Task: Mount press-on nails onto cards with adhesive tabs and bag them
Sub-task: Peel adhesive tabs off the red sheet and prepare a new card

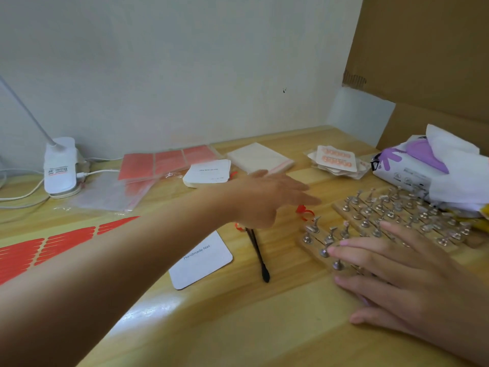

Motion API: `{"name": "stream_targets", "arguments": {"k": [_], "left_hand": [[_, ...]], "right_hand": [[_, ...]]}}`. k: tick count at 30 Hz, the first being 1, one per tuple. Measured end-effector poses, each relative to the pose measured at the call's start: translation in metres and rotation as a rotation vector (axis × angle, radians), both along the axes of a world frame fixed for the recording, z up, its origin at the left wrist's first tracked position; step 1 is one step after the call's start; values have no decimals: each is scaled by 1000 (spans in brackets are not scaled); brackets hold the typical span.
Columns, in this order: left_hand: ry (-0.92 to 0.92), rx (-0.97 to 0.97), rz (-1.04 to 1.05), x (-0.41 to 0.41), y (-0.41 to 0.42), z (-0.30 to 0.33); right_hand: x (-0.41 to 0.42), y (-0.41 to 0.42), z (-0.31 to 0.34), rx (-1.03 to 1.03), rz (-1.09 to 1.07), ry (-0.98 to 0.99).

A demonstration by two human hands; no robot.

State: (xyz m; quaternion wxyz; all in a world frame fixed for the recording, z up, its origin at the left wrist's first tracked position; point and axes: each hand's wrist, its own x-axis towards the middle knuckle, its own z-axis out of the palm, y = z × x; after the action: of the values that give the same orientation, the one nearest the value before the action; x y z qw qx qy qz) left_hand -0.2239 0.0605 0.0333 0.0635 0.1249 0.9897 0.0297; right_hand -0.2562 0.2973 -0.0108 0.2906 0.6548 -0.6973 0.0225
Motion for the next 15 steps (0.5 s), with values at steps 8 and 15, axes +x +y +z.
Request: {"name": "stream_targets", "arguments": {"k": [8, 15], "left_hand": [[1, -168, -32, -5, -8, -18], [144, -34, 345, 2, -29, -10]], "right_hand": [[-3, -1, -2, -7, 35, 75], [-9, -7, -5, -37, 5, 83]]}}
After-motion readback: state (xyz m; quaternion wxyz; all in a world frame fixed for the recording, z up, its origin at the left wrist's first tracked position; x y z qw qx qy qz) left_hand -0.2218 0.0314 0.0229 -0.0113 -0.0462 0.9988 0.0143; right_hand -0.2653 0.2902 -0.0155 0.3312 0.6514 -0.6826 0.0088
